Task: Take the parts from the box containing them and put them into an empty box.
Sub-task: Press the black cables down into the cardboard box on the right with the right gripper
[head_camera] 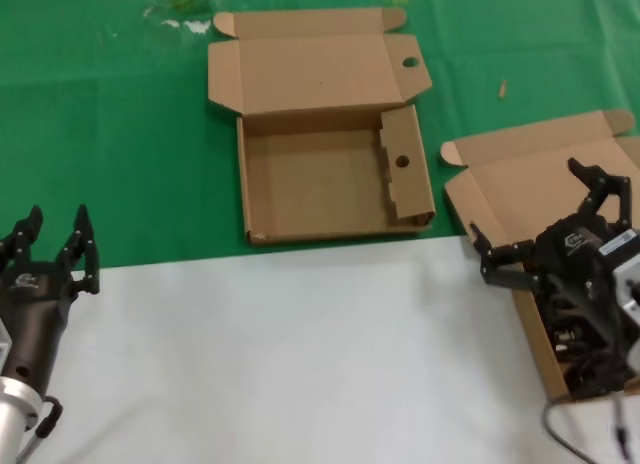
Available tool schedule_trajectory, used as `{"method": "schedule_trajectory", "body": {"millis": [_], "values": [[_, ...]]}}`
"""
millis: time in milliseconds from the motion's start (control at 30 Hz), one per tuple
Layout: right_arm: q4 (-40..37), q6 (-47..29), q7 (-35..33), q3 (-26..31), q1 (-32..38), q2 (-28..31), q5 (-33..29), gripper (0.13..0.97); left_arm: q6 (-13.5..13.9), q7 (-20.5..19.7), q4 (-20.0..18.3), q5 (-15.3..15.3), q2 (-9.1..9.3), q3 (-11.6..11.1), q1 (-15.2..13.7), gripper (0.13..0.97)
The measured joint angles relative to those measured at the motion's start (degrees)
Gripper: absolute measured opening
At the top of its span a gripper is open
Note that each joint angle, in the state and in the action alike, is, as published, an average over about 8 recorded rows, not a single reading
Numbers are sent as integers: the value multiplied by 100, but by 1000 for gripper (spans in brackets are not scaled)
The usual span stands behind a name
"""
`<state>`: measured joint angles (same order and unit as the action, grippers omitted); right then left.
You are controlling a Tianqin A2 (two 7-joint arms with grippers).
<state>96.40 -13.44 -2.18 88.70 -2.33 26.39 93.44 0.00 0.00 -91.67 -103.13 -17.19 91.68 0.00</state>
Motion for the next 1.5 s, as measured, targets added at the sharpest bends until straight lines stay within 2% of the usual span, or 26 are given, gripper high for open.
{"method": "schedule_trajectory", "body": {"millis": [100, 233, 300, 500, 700, 867, 1100, 1333, 1500], "values": [[181, -402, 375, 90, -29, 644, -398, 966, 0, 0, 0, 0, 0, 0, 0, 350], [320, -1019, 605, 181, 58, 1468, -673, 966, 0, 0, 0, 0, 0, 0, 0, 350], [349, -1395, 591, 245, 181, 1901, -707, 966, 0, 0, 0, 0, 0, 0, 0, 316], [284, -2703, 185, 589, 860, 3100, -582, 966, 0, 0, 0, 0, 0, 0, 0, 216], [-14, -4040, -544, 1225, 1925, 3830, -477, 966, 0, -2, 0, 0, 0, 0, 0, 173], [-444, -5215, -1307, 1839, 3052, 3974, -675, 966, 0, -3, 0, 1, 0, 0, 0, 147], [-1098, -6441, -2405, 2453, 4286, 3737, -1228, 964, 0, -2, 0, 2, 0, 0, 0, 140], [-1513, -6906, -3024, 2775, 4683, 3619, -1600, 959, 0, -2, 0, 2, 0, 0, 0, 140], [-1842, -6958, -3341, 2880, 4756, 3577, -1772, 919, 0, -2, 0, 2, 0, 0, 0, 140]]}}
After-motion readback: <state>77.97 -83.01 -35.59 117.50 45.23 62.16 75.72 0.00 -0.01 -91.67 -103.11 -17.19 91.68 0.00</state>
